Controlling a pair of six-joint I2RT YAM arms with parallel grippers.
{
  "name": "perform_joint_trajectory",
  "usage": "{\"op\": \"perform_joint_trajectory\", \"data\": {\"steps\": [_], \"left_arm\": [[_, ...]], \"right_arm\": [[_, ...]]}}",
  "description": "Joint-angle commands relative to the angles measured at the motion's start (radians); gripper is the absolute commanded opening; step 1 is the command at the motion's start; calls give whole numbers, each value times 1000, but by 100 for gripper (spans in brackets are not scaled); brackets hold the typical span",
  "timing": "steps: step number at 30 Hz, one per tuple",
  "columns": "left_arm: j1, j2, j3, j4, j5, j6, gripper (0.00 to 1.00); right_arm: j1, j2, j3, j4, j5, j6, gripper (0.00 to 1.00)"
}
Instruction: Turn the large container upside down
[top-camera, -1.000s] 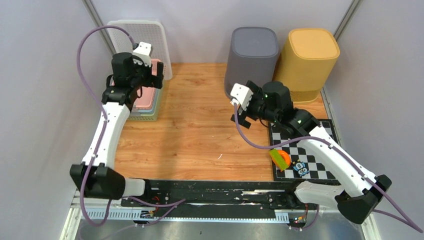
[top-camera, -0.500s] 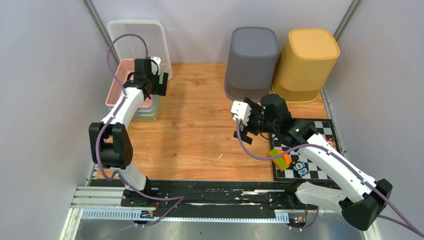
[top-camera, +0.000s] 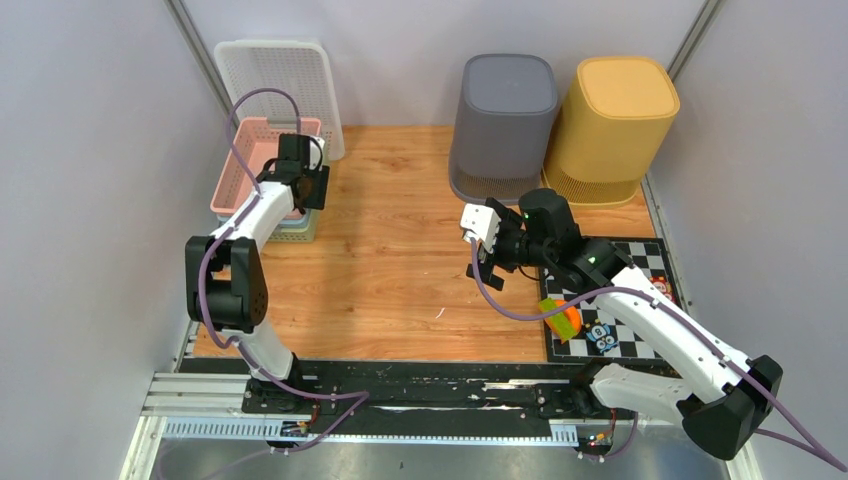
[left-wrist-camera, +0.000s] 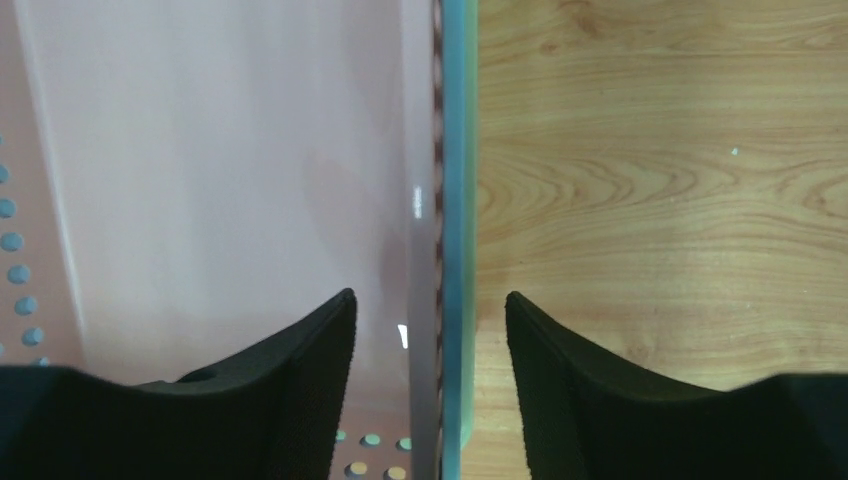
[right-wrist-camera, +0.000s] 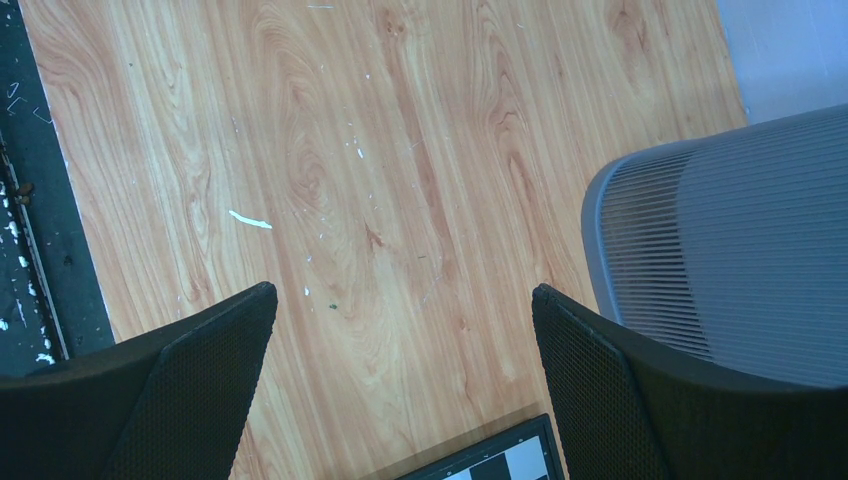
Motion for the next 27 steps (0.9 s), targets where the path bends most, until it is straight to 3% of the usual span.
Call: {"op": "perform_joint_trajectory", "data": {"steps": [1,13,27], "left_arm": [[5,-43,-37,-57,36,-5,55],[-32,-225,-157,-174,116,70,29],[-171,-319,-299,-238,111,217,9]], "right_arm": [[1,-20,-7,7,-29,11,100],[2,-31,1,0,-41,16,100],[2,-47,15,-19,-67,22,100]]}}
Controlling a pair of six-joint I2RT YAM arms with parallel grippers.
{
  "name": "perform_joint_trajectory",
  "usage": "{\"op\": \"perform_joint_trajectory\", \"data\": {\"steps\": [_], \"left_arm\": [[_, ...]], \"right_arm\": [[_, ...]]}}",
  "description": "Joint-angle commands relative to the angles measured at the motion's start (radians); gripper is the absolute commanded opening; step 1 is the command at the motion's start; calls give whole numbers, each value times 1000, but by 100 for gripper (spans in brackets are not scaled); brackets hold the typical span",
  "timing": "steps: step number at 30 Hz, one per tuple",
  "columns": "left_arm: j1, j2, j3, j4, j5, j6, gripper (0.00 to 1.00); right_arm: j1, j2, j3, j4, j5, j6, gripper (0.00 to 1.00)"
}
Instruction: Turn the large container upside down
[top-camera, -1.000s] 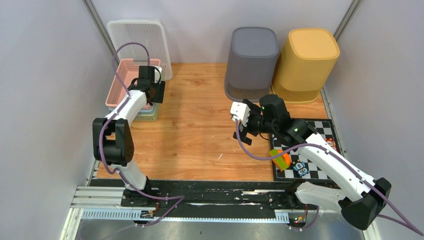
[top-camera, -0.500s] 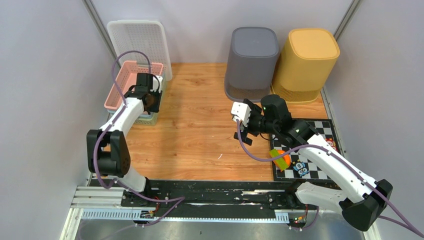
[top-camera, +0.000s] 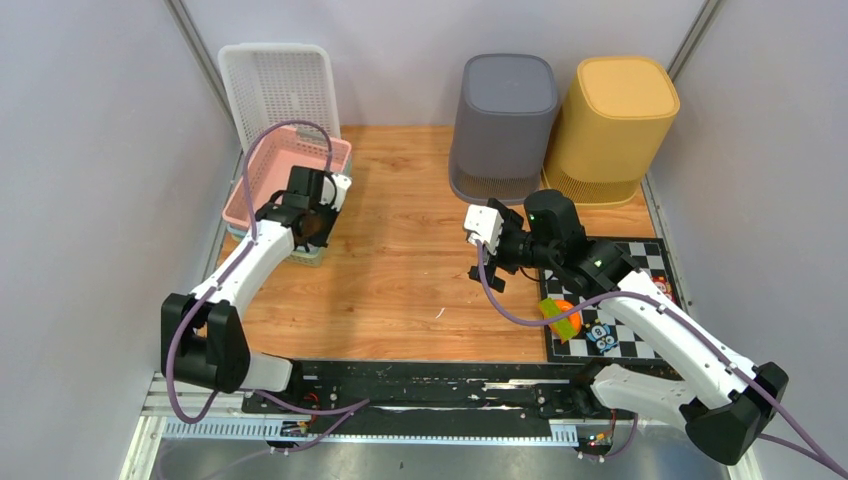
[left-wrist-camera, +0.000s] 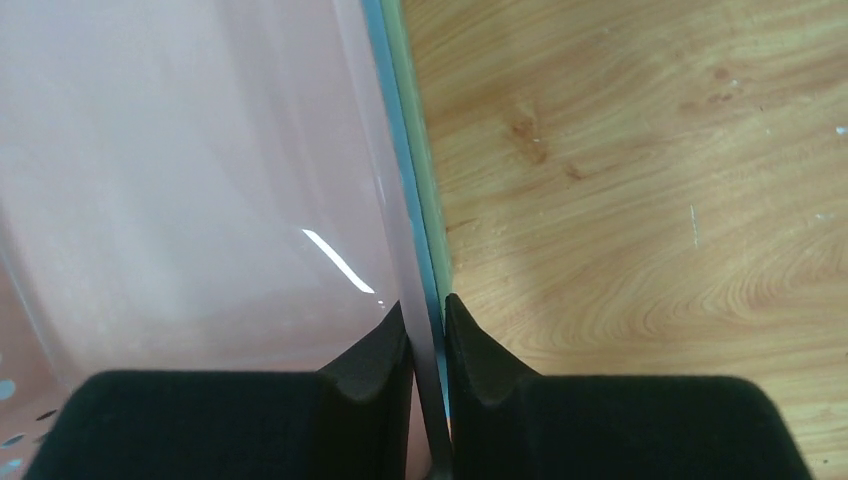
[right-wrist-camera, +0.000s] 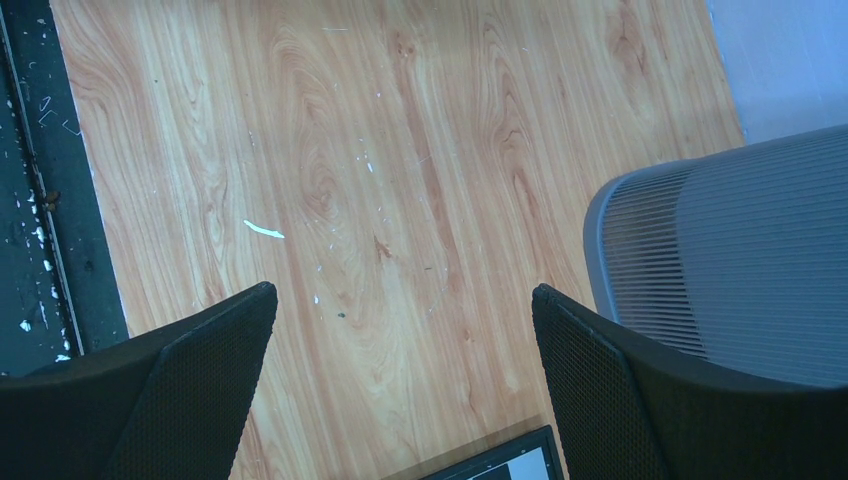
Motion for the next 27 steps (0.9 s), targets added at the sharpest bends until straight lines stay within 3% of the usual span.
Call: {"op": "perform_joint_trajectory", "data": {"steps": [1,9,27], "left_arm": [[-50,4,-50,-76,20,78,9],[-106,-27,-58,-133,77,109,8],[-193,-73,22,-171,375,178,16]], "right_arm": [[1,-21,15,-18,-32,18,100],[2,-22,21,-24,-40,17,100],[1,-19,42,-39,-46,16,100]]}}
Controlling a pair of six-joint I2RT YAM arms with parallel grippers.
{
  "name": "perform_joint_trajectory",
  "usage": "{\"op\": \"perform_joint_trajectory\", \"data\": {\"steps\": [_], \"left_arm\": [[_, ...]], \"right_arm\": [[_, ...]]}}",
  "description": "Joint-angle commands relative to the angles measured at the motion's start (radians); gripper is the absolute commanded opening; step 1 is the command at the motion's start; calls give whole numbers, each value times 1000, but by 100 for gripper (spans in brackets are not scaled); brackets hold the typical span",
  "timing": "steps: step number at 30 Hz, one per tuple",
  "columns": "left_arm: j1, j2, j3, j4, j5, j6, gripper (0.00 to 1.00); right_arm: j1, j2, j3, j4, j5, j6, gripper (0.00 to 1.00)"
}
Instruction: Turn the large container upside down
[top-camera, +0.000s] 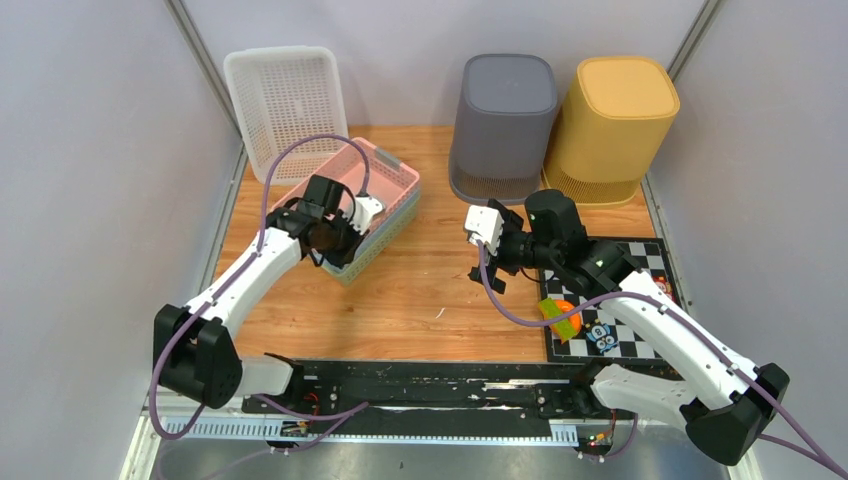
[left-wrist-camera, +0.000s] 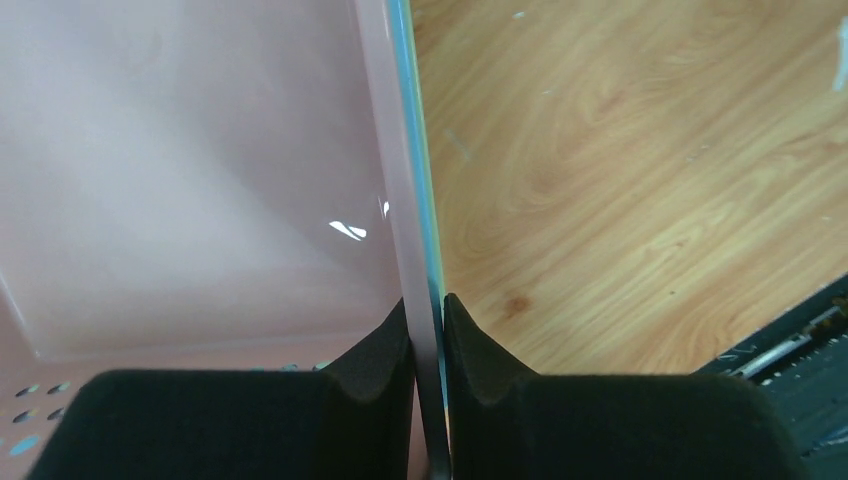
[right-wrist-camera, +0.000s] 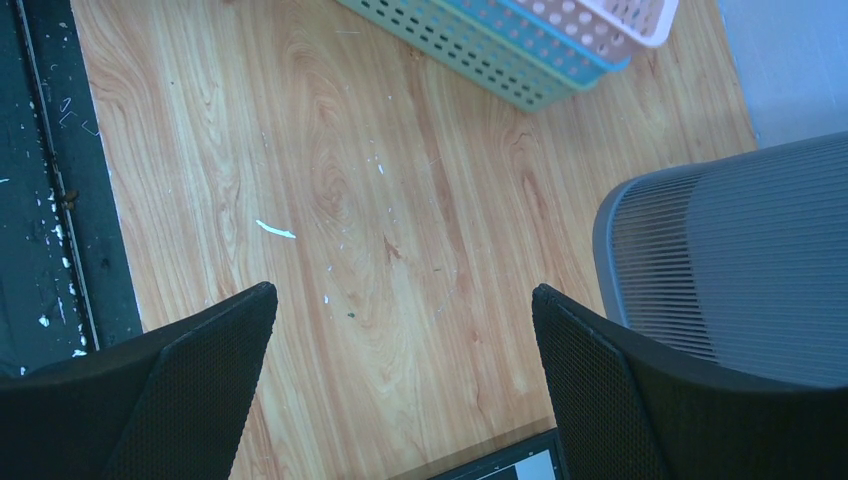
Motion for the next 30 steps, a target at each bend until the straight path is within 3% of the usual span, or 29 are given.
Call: {"op": "perform_joint_trajectory", "data": {"steps": [1,9,18,22,24,27,30], "left_arm": [[-74,2,13,8,127,36,17],[-141,53,24,94,117,31,18],[-151,119,73,153,89,123,26],[-151,125,76,186,46,85,27],[-151,127,89,181,54,41,34],[-151,127,126,165,66,-36,36],[-151,109,172,129,97,-55,50]], "right_arm": [[1,-15,35,-23,-28,8,100],[2,-12,38,-28,-33,7,100],[2,-12,41,-32,-32,5,100],[2,-15,40,-35,-33,4,100],[1,-14,38,-35,-35,-1,100],[2,-9,38,-35,-35,0,100],[2,-9,38,-35,-37,-2,100]]}}
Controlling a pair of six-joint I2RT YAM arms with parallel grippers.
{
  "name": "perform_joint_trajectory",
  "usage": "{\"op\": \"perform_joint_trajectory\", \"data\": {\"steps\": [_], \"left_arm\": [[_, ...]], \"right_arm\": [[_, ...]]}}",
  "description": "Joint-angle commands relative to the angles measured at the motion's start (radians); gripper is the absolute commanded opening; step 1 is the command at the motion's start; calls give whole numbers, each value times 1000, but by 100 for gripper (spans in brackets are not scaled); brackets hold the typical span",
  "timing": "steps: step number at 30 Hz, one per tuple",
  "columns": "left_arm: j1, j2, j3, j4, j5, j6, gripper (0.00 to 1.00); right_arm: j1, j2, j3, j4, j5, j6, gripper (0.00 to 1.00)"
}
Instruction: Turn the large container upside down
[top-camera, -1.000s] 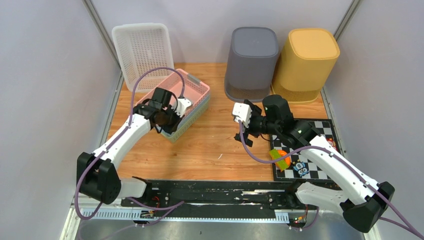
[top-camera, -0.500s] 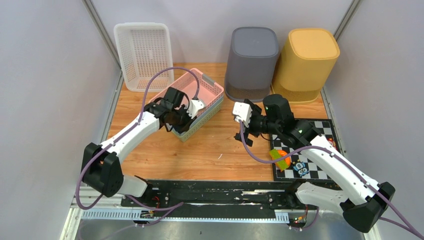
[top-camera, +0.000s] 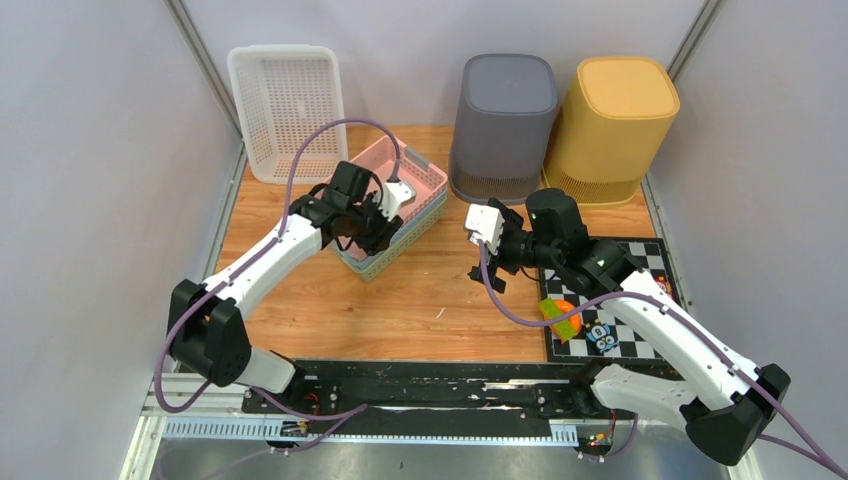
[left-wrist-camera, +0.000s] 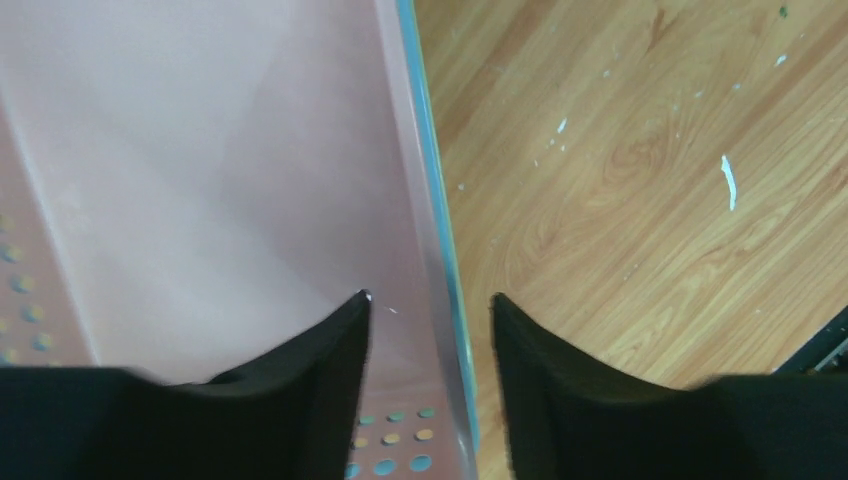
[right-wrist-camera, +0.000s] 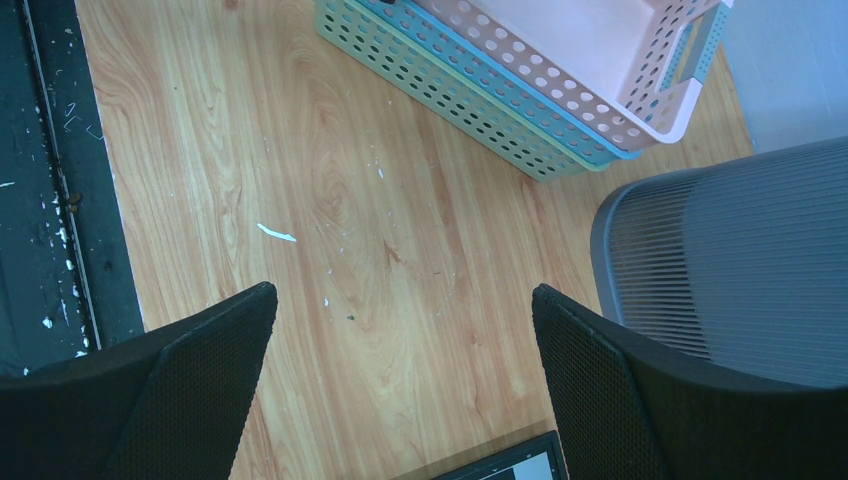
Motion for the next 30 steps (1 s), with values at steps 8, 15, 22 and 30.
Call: {"op": "perform_joint_trajectory", "data": {"steps": [8,15,22,30], "left_arm": [[12,-224,119,-49,-156,33,100],[324,-221,184,-93,-120,-18,100],[518,-104,149,18,-157,-76,100],[613,38,124,136,-227,-118,100]], "right_arm": [[16,89,60,20,15,-8,98],[139,269,141,152,302,-44,98],[269,497,174,354,654,-163,97],[285,734,332,422,867,-191,98]]}}
